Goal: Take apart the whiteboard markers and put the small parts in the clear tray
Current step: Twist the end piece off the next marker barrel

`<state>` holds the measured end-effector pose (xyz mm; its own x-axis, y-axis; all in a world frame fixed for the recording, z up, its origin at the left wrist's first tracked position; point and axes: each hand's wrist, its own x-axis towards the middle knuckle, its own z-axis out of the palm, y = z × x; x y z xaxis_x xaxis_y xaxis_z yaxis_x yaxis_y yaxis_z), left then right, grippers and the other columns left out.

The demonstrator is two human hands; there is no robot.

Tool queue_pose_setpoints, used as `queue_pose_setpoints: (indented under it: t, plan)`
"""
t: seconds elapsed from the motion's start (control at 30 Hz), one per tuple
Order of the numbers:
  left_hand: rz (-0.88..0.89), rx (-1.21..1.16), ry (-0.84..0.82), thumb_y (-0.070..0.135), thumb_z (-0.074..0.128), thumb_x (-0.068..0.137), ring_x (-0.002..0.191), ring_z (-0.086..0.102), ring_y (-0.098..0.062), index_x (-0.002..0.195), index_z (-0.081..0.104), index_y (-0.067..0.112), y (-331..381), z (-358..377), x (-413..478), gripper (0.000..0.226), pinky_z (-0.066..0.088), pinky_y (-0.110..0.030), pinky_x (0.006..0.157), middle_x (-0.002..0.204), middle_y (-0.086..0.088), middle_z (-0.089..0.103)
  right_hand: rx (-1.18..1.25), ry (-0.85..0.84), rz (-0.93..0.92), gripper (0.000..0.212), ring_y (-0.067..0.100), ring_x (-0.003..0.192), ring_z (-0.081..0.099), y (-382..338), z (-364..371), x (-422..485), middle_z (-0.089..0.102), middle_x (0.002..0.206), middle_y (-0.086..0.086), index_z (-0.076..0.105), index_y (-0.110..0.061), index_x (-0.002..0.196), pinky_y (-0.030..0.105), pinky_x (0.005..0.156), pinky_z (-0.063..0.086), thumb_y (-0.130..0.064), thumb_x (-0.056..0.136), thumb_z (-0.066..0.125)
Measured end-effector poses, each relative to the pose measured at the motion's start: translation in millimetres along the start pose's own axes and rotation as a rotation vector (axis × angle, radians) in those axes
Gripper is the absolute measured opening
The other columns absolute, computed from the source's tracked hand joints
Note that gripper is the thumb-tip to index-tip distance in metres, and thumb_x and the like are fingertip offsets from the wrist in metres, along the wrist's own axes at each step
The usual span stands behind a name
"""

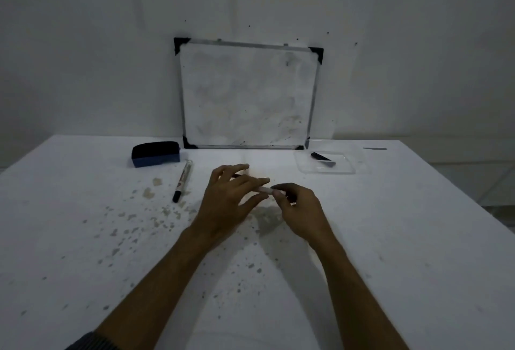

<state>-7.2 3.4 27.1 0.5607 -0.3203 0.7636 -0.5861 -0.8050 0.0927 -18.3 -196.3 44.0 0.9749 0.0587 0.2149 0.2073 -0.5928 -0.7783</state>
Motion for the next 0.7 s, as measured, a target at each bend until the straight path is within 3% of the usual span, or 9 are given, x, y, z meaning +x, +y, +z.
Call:
queue_pose_setpoints:
  t: [0.17, 0.3, 0.37, 0.5, 0.7]
  plan:
    - [-0.026, 0.074, 0.109, 0.041, 0.072, 0.093, 0.096, 0.069, -0.027, 0.109, 0.083, 0.02, -31, -14, -20, 0.029, 0.042, -0.044, 0.088, 0.096, 0.001, 0.081, 0.257, -0.065, 0.042, 0.033, 0.011, 0.102, 0.07, -21, 21, 3, 0.075, 0.111, -0.001, 0.069, -0.02, 0.127, 0.025, 0.087, 0.056, -0.038, 0.1, 0.06]
    - [-0.255, 0.077, 0.144, 0.039, 0.071, 0.093, 0.081, 0.069, -0.027, 0.106, 0.083, 0.014, -54, -16, -34, 0.031, 0.045, -0.042, 0.078, 0.086, -0.003, 0.08, 0.049, 0.008, 0.0, 0.03, 0.014, 0.098, 0.066, -24, 47, 30, 0.072, 0.113, 0.002, 0.066, -0.019, 0.127, 0.023, 0.081, 0.046, -0.032, 0.105, 0.051]
    - [-0.331, 0.133, 0.15, 0.034, 0.075, 0.093, 0.082, 0.068, -0.029, 0.105, 0.082, 0.012, -57, -14, -29, 0.027, 0.044, -0.042, 0.079, 0.084, -0.005, 0.08, -0.087, 0.023, -0.033, 0.028, 0.016, 0.096, 0.064, -22, 52, 48, 0.068, 0.115, 0.006, 0.065, -0.018, 0.128, 0.026, 0.084, 0.05, -0.026, 0.102, 0.058]
    - [-0.402, 0.202, 0.164, 0.031, 0.075, 0.094, 0.086, 0.068, -0.033, 0.103, 0.081, 0.011, -64, -11, -23, 0.023, 0.045, -0.042, 0.079, 0.081, -0.007, 0.079, -0.214, -0.057, -0.065, 0.039, 0.029, 0.107, 0.065, -17, 73, 79, 0.058, 0.126, 0.013, 0.062, -0.019, 0.134, 0.045, 0.098, 0.053, -0.028, 0.096, 0.065]
    - [-0.381, 0.226, 0.178, 0.029, 0.075, 0.095, 0.083, 0.066, -0.031, 0.099, 0.08, 0.01, -66, -8, -24, 0.02, 0.043, -0.04, 0.074, 0.078, -0.006, 0.077, -0.212, -0.009, -0.122, 0.024, 0.02, 0.1, 0.065, -6, 87, 90, 0.069, 0.108, 0.007, 0.078, -0.025, 0.108, 0.036, 0.09, 0.053, -0.038, 0.089, 0.072]
